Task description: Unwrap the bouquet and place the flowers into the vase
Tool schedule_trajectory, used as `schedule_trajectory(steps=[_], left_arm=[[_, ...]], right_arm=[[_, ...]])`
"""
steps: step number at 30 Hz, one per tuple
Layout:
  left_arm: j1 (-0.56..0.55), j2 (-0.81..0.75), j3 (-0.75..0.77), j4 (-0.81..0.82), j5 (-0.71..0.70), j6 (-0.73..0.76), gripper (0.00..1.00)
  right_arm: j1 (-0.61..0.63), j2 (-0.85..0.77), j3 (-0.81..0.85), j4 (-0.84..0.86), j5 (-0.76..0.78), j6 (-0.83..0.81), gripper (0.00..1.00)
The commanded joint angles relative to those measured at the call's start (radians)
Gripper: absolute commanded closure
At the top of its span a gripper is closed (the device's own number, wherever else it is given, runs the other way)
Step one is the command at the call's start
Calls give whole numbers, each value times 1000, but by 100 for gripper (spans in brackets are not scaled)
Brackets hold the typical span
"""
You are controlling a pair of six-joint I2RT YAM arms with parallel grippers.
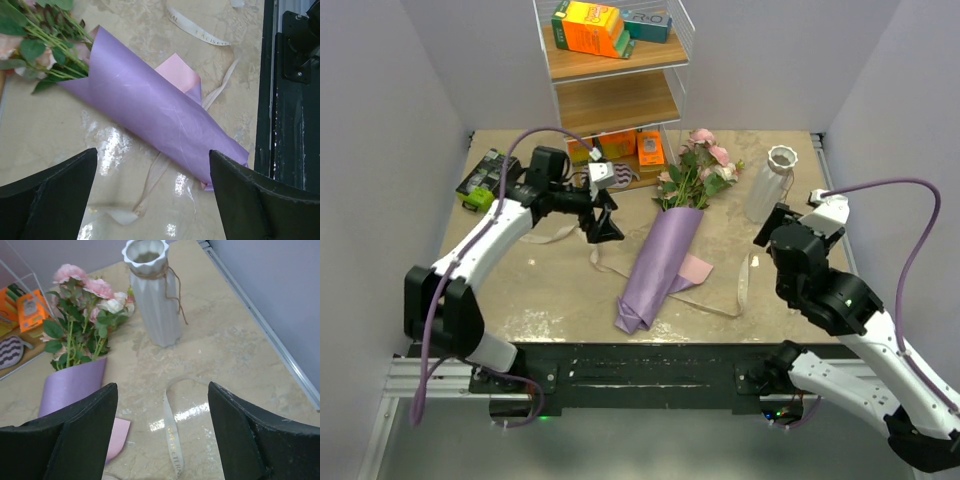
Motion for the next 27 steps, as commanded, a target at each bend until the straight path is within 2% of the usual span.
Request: schedule_trajectory(steps=[1,7,14,18,27], left_arm=[[-58,121,16,166,59,-111,3],[-86,310,123,342,66,-262,2],[-112,566,377,367,145,-267,1],[-126,719,592,211,220,-189,1],[-198,812,720,33,157,-18,3]], right_arm=[[1,9,-7,90,-60,-90,25],[-1,-25,-39,151,-125,-124,26],[-1,-40,-51,180,-200,-141,28],[-1,-51,-45,198,-234,-144,29],[-1,-75,-50,223,-287,-162,34]])
